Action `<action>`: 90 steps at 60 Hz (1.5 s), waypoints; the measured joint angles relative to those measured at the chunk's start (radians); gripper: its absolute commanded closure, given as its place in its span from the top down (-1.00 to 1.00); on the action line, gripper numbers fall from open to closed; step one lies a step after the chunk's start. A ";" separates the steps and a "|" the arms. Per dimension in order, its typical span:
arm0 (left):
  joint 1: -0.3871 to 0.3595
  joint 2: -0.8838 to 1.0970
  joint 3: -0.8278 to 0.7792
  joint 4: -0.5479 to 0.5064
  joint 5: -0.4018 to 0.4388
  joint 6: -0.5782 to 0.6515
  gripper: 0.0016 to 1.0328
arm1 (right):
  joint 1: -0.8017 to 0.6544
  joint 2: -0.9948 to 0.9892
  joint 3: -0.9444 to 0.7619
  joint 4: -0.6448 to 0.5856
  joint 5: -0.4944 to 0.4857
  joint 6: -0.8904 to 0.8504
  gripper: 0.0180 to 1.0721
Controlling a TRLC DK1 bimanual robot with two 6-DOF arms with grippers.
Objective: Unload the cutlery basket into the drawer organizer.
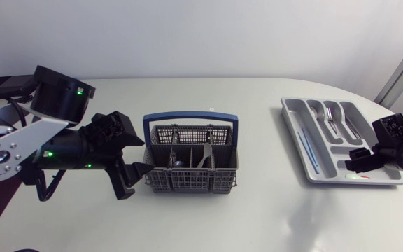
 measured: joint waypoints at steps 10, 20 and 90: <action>-0.055 0.031 0.072 -0.063 0.002 -0.137 0.46 | 0.071 -0.027 0.000 -0.042 0.025 0.038 0.42; -0.082 0.072 0.137 -0.090 -0.001 -0.207 0.44 | 0.175 -0.061 0.000 -0.089 0.089 0.091 0.42; 0.030 0.121 0.160 -0.132 -0.030 -0.274 0.35 | 0.960 0.264 0.598 -0.473 -0.198 0.491 0.41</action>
